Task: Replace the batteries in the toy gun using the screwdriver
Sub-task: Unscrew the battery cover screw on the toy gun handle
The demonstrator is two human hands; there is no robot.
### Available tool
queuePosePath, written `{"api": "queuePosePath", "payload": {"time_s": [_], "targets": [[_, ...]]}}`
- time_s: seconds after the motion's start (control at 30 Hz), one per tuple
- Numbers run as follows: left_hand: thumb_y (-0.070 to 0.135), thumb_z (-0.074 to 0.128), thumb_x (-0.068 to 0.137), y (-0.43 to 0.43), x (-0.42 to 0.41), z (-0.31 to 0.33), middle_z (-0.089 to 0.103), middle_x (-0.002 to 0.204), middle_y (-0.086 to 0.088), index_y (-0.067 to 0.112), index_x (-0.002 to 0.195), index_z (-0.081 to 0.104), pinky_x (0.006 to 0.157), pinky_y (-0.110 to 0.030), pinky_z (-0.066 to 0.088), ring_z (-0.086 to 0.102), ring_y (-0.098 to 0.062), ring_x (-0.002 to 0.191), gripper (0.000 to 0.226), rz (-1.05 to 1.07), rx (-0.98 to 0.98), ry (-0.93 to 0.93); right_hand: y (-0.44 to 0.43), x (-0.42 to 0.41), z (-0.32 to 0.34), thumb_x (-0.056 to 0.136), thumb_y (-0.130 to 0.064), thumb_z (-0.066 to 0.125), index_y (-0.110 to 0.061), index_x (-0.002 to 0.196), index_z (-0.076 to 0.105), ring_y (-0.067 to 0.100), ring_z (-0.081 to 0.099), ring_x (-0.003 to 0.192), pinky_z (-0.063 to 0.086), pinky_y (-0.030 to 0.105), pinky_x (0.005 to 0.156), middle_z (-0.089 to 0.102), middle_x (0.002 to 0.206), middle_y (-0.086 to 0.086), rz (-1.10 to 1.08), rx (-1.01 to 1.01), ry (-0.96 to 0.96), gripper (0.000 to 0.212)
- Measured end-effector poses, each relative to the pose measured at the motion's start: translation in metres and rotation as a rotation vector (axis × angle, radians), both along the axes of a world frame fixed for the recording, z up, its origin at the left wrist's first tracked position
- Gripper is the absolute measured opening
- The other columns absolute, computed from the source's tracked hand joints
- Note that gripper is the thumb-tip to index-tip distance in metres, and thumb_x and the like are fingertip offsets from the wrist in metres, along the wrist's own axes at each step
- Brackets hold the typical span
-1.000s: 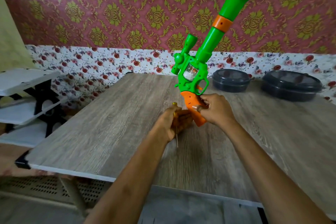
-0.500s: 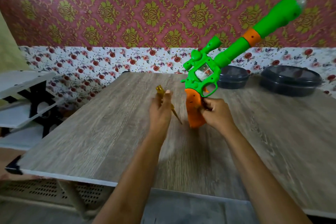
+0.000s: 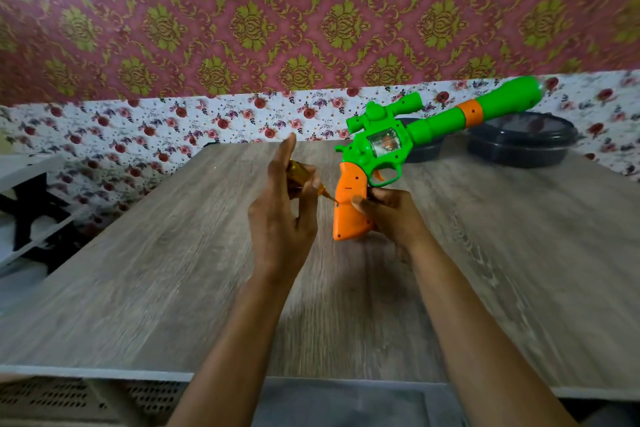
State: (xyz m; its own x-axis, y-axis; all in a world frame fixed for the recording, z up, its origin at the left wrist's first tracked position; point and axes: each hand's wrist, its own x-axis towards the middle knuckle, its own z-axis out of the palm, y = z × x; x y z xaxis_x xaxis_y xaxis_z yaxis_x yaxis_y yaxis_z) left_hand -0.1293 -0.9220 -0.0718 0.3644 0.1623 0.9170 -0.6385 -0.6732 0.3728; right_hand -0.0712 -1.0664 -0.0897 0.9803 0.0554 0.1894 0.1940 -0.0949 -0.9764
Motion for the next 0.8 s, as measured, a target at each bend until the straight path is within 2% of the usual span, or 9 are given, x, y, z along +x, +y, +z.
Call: {"api": "queuePosePath", "payload": {"time_s": [0.07,0.13,0.3,0.53,0.6,0.7,0.73,0.8], "targets": [[0.004,0.057,0.091,-0.0006,0.0003,-0.0004,0.061,0.095,0.01,0.015,0.134,0.034,0.074,-0.014,0.049,0.061,-0.003,0.082,0.05,-0.004,0.022,0.006,-0.0006,0.0029,-0.0013,0.083,-0.009,0.063,0.001,0.099,0.068,0.02,0.056,0.085,0.049,0.045,0.085,0.067,0.096,0.024,0.006,-0.009,-0.003,0.019],[0.009,0.055,0.092,-0.0006,0.0003,0.0005,0.061,0.095,0.011,0.017,0.134,0.033,0.074,-0.014,0.049,0.06,-0.002,0.083,0.048,-0.001,0.033,0.011,-0.0005,0.0041,-0.0013,0.083,-0.011,0.064,-0.002,0.101,0.068,0.021,0.059,0.088,0.05,0.046,0.088,0.067,0.103,0.024,0.01,-0.02,-0.005,0.02],[0.013,0.053,0.091,0.0004,0.0016,-0.0003,0.061,0.098,0.011,0.017,0.134,0.033,0.075,-0.013,0.048,0.059,0.003,0.085,0.047,-0.002,0.042,-0.001,0.0015,0.0035,0.0014,0.084,-0.009,0.062,-0.006,0.108,0.066,0.019,0.059,0.088,0.05,0.035,0.08,0.066,0.094,0.013,0.022,0.009,0.008,0.024],[0.012,0.053,0.091,0.0025,0.0062,-0.0023,0.06,0.1,0.011,0.013,0.134,0.036,0.076,-0.01,0.047,0.057,0.005,0.086,0.047,0.0,0.059,0.002,0.0037,0.0058,0.0018,0.084,-0.01,0.062,-0.007,0.109,0.066,0.019,0.059,0.09,0.05,0.037,0.085,0.065,0.095,0.01,0.013,0.013,0.023,0.026],[0.01,0.054,0.09,0.0026,0.0057,-0.0024,0.06,0.1,0.011,0.012,0.134,0.037,0.076,-0.008,0.046,0.056,0.005,0.086,0.047,0.001,0.064,0.003,0.003,0.0046,0.003,0.084,-0.01,0.061,-0.009,0.108,0.065,0.019,0.059,0.09,0.052,0.033,0.077,0.064,0.096,0.009,0.025,0.033,0.028,0.024],[0.013,0.053,0.091,0.0019,0.0049,-0.0015,0.059,0.1,0.011,0.014,0.134,0.036,0.076,-0.007,0.045,0.056,0.005,0.087,0.046,-0.005,0.067,0.0,0.0013,0.001,0.0043,0.085,-0.011,0.06,-0.02,0.098,0.063,0.021,0.059,0.088,0.05,0.02,0.049,0.063,0.097,0.008,0.07,0.08,0.069,0.015],[0.013,0.053,0.091,0.0016,0.0047,-0.0012,0.059,0.1,0.01,0.015,0.133,0.035,0.076,-0.006,0.045,0.056,0.005,0.087,0.046,-0.008,0.065,0.001,0.0011,0.0008,0.0043,0.085,-0.011,0.06,-0.022,0.096,0.062,0.021,0.06,0.088,0.05,0.019,0.049,0.063,0.097,0.008,0.074,0.086,0.067,0.015],[0.012,0.054,0.091,0.0016,0.0048,-0.0011,0.059,0.101,0.01,0.013,0.134,0.036,0.077,-0.005,0.044,0.056,0.005,0.088,0.046,-0.008,0.065,-0.001,0.0011,0.002,0.0041,0.085,-0.01,0.061,-0.021,0.1,0.063,0.019,0.059,0.09,0.051,0.023,0.062,0.064,0.097,0.008,0.063,0.081,0.046,0.019]]}}
